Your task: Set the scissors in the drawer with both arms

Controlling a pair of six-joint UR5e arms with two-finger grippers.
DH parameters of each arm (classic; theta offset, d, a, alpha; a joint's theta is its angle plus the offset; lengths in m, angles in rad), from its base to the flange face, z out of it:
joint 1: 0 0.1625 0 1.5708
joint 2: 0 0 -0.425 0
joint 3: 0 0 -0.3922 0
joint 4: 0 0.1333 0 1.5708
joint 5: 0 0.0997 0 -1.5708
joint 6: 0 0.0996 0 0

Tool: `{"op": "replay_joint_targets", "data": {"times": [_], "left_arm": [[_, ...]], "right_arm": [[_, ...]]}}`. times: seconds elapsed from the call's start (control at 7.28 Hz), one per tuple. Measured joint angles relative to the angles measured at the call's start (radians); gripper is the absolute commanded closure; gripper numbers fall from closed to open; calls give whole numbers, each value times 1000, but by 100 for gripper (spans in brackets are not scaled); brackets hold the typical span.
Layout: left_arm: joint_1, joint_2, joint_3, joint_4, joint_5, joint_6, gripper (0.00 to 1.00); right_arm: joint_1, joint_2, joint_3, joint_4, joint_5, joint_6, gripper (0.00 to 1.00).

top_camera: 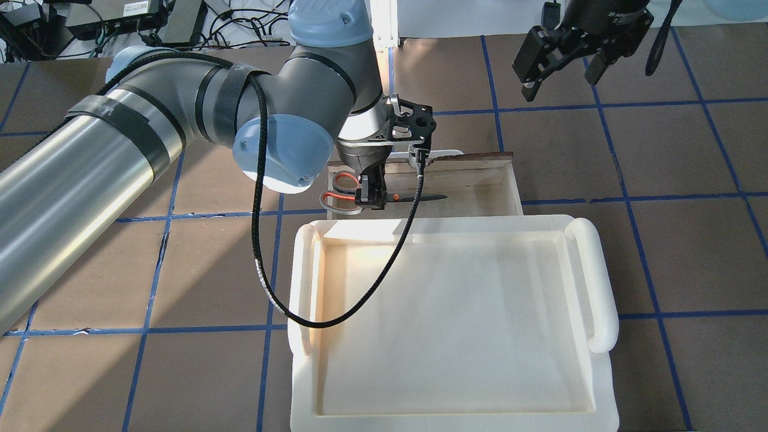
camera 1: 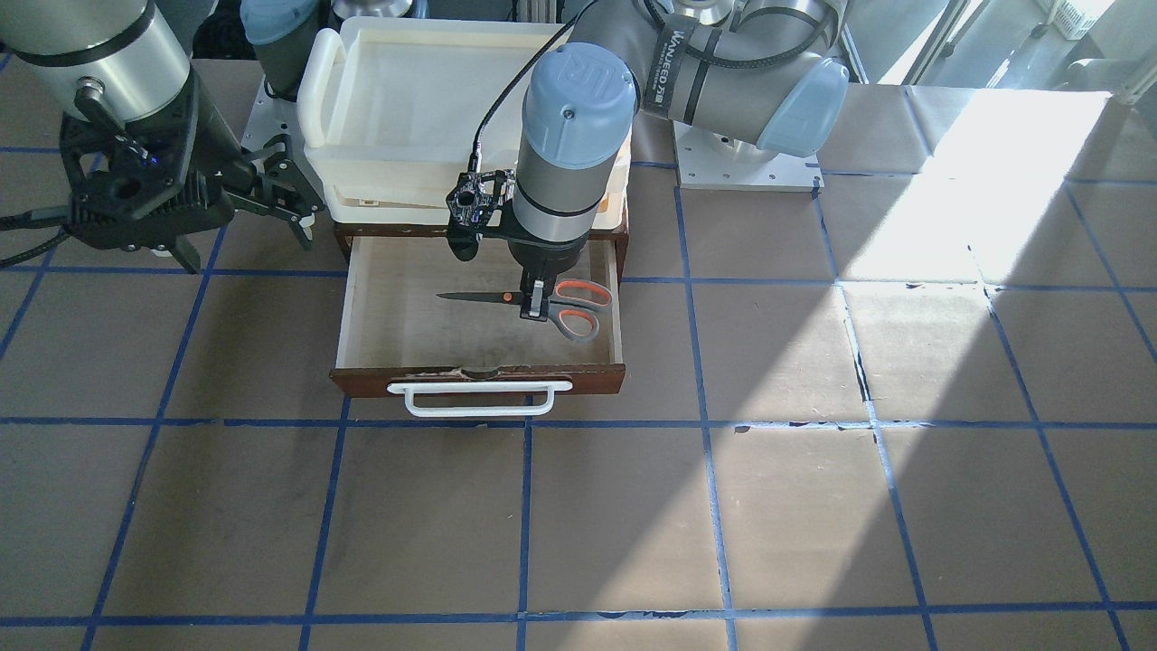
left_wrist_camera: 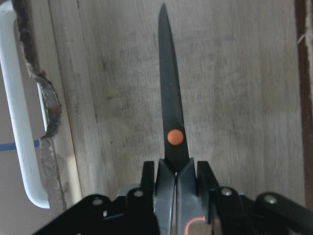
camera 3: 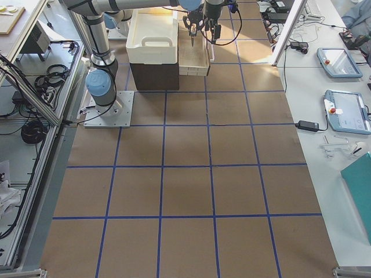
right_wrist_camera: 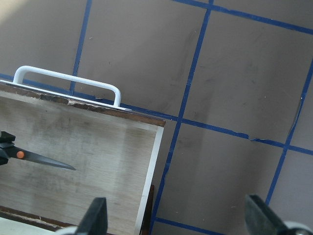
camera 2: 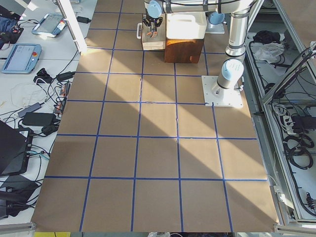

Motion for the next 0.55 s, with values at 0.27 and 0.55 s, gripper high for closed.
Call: {"op": "replay_joint_targets", "data": {"times": [0.27,0.55], "left_arm": [[-1,-3,-17,19,-4,-23,5],[-1,-1,-20,23,-45,-69,0]], "right_arm": [[0,-3,6,-2,0,2,0],[1,-10,14,-1,-1,62,0]]}}
